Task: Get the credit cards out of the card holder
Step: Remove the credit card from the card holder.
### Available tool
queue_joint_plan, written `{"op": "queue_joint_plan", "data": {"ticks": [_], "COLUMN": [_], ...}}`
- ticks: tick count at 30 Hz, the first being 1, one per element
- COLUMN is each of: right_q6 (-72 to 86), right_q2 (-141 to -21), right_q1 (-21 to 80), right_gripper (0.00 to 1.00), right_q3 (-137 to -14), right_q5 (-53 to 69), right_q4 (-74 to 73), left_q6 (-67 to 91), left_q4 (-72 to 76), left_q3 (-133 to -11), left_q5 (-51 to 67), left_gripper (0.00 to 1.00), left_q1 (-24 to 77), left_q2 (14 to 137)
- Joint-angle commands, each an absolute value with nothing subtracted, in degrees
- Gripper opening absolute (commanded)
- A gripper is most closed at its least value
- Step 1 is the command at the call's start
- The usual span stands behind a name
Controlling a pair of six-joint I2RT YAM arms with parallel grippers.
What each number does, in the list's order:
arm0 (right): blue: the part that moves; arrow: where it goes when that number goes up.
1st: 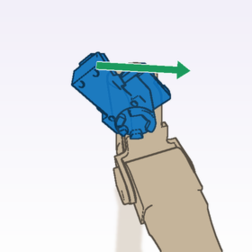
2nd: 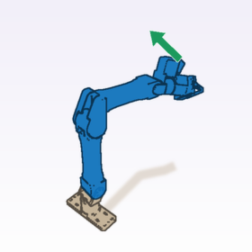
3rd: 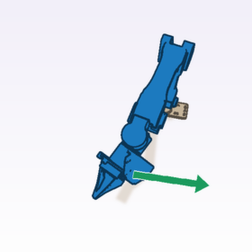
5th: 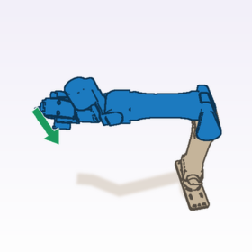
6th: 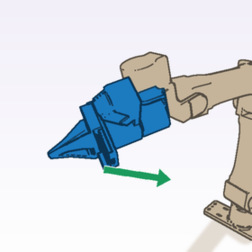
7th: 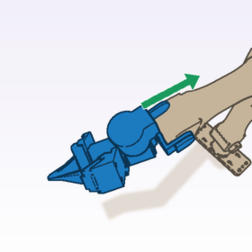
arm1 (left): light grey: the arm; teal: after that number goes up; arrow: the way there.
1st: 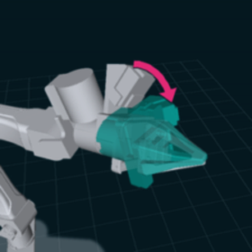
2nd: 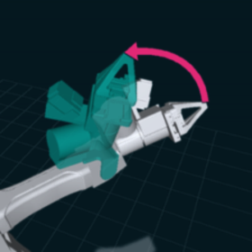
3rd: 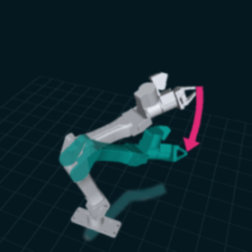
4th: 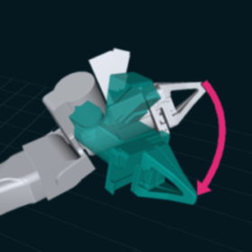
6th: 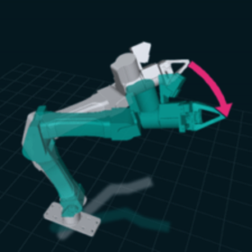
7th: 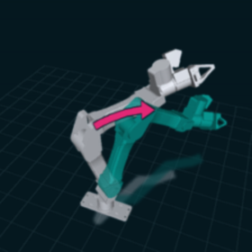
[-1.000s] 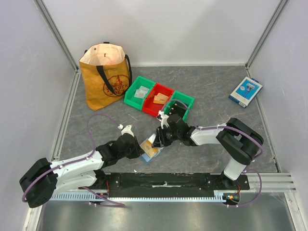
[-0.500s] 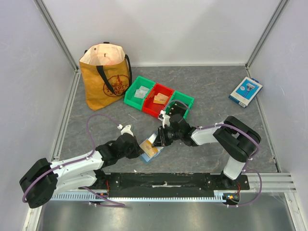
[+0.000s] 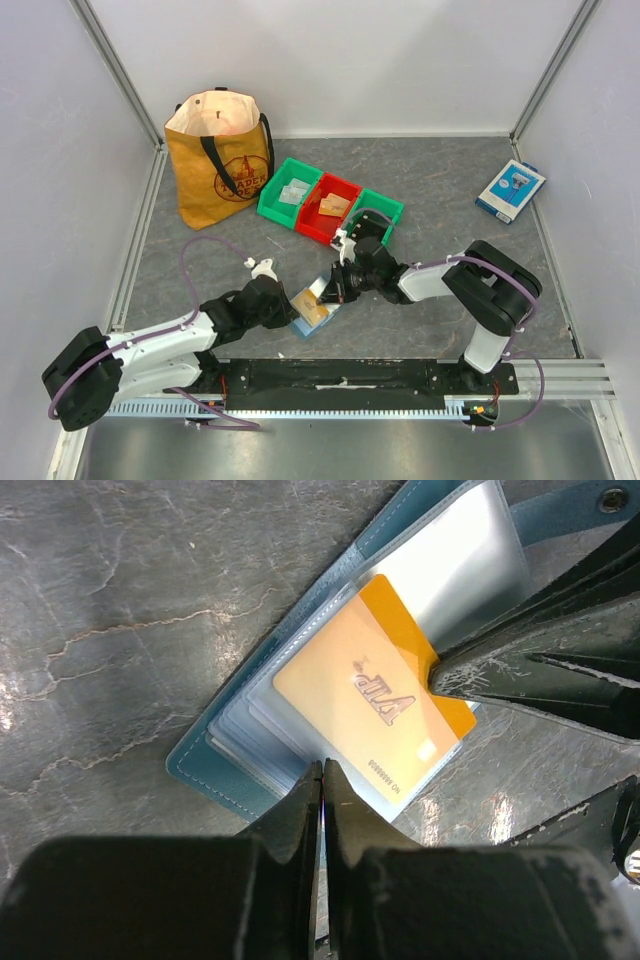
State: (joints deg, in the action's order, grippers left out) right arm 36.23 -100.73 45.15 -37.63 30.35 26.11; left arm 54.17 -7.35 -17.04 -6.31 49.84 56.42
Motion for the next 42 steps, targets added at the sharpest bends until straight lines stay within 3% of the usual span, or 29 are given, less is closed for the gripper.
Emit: {"op": "queue_joint_plan", "data": {"ticks": [1,9,15,17,22,28,34,42], "right_q6": [34.8,31.6,30.8,30.4,30.1,30.4,31.6,32.3], "right_q2": [-97.9,-95.7,-97.8,-99.0,-100.6,-100.7,-100.9,-101.2], "right_q1": [43.9,42.7,42.8,42.8,42.8,42.9,43.0,43.1], "right_gripper": [0.0,0.0,0.27,0.31,0.31,0.18,0.24,0.24], "right_q3": [-36.1,-36.4,-38.3,-39.2,-40.5,-40.2,-39.5,-39.6], "right_q5": [28.6,27.0,30.7,31.5,32.6,34.6,35.8,36.0], "right_q4": [25.7,21.3,21.8,21.6,21.9,23.3,24.9,25.8], "left_q6": [52.5,51.7,51.2,50.9,49.8,49.2,49.1,47.6], "left_q4": [-12.7,-13.4,-13.9,-14.0,-14.0,-13.8,-11.5,-7.6], "left_q3": [-17.0,-17.1,-17.4,-17.4,-17.4,-18.2,-20.6,-22.5], "left_q5": [-7.5,-7.6,-7.6,-7.6,-7.3,-6.8,-3.6,-2.0], "left_gripper": [0.09,0.09,0.08,0.09,0.09,0.15,0.21,0.23], "left_q1": [49.4,49.1,49.0,49.0,49.0,49.0,49.0,49.0], "left_q2": [57.8,57.7,57.1,56.8,55.3,51.8,50.1,55.4]}}
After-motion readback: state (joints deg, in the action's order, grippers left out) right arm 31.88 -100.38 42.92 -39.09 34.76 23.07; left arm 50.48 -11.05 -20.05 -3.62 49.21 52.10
